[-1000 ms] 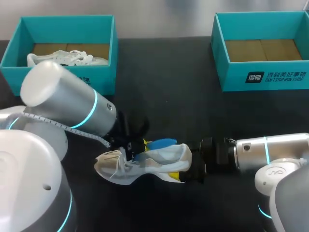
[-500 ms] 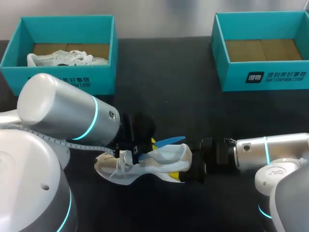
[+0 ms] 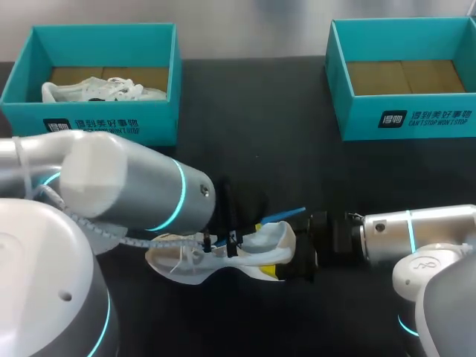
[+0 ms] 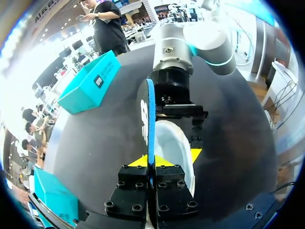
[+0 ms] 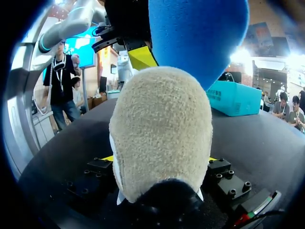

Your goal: Take the shoe out of the shoebox, open the shoe tongue, remove and reinsert the insole, then place the shoe into the shoebox

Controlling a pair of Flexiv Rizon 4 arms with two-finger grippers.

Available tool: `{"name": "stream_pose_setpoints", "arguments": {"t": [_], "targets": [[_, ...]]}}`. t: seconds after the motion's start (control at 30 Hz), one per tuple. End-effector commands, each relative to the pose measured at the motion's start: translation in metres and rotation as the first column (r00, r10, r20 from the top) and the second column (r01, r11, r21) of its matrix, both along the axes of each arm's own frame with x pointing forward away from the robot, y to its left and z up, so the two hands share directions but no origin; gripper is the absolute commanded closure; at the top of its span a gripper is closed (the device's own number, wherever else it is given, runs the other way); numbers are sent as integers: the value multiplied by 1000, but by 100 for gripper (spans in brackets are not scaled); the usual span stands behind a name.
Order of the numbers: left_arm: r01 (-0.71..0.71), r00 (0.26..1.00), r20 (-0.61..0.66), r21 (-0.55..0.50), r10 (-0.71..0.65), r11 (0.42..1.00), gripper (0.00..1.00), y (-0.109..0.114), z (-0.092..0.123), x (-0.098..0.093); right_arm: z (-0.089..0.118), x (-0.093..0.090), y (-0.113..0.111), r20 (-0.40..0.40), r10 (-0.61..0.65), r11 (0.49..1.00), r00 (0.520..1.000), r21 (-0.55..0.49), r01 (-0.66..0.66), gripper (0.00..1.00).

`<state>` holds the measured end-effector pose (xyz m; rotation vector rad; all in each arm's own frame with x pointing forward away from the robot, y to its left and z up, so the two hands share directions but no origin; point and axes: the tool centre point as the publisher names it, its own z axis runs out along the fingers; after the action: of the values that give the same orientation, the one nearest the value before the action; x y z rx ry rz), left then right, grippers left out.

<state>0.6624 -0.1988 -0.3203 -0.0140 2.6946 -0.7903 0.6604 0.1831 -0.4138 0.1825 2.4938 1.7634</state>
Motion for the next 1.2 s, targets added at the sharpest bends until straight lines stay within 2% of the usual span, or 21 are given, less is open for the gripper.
{"name": "stream_pose_setpoints", "arguments": {"t": [0.03, 0.13, 0.17, 0.2, 0.53, 0.7, 0.87, 1.0, 1.2], "targets": [[-27, 999, 18, 32, 26, 999, 70, -8, -1, -4, -1, -1, 2, -1, 1, 1000, 1000, -5, -1, 100], [-37, 999, 10, 38, 37, 999, 21, -7, 0, -5, -1, -1, 2, -1, 1, 1000, 1000, -5, -1, 100], [-42, 999, 10, 39, 42, 998, 7, -7, 1, -5, -1, -1, 2, -1, 1, 1000, 1000, -5, -1, 100], [-46, 999, 10, 39, 45, 998, 0, -5, 2, -6, -1, -1, 2, -1, 1, 1000, 1000, -5, -1, 100], [-119, 993, 15, -5, 119, 993, 0, 5, 13, -15, -1, -1, 2, -1, 1, 1000, 1000, -5, -1, 100], [-151, 986, 69, -10, 151, 989, 0, 2, 14, -20, -1, -1, 2, -1, 1, 1000, 1000, -5, -1, 100], [-177, 982, 66, -17, 178, 984, 0, -2, 10, -20, -1, -1, 2, -1, 1, 1000, 1000, -5, -1, 100], [-207, 974, 94, -22, 208, 978, 15, -3, 9, -20, -1, -1, 2, -1, 1, 1000, 1000, -5, -1, 100], [-223, 968, 110, -21, 224, 975, 27, -5, 2, -19, -1, -1, 2, -1, 1, 1000, 1000, -5, -1, 100]]}}
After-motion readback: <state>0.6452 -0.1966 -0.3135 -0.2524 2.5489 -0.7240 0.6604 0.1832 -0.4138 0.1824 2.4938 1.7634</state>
